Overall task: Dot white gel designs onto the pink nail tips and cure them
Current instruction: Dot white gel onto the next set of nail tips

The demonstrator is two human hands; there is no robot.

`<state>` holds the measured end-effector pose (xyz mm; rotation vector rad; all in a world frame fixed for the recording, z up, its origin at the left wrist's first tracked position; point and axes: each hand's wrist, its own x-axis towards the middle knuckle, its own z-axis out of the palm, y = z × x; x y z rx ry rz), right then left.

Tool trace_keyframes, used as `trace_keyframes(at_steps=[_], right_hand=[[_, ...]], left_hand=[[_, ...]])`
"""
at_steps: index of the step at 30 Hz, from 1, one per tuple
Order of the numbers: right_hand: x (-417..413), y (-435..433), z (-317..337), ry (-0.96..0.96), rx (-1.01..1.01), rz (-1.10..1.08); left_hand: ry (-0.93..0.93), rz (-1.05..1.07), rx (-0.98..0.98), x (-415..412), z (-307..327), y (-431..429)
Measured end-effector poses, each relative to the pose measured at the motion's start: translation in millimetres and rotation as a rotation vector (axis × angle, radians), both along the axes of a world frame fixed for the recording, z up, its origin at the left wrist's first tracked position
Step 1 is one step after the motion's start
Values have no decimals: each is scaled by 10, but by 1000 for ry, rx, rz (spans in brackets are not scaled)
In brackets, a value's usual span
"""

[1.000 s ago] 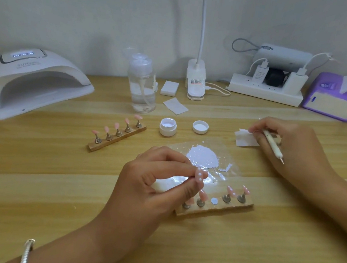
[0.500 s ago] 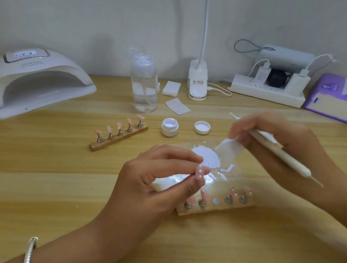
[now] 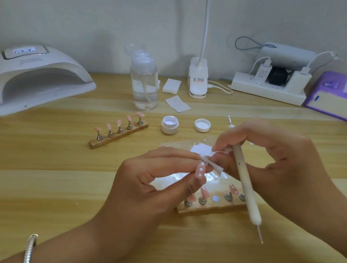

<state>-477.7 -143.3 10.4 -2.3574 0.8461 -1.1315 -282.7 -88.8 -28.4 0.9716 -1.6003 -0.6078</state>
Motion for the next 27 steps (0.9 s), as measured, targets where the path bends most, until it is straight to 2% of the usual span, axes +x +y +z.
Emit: trace_keyframes(at_steps=[3,11,17,23,27], right_hand=[[-10,-18,-24,17,80,75],[3,-39,-28,87,-17,127],[15,-60,-56,60,-53,119],[-15,-62,-57,6,63,156],[-23,-100,-25,-24,63,115]], left_hand=[[11,22,-1,6,-3,-3],[-4,59,-38,15,5,-13],[21,15,-34,2,8,-12],[45,-14,-6,6,-6,6],[36,-7,-19,6,2,7]])
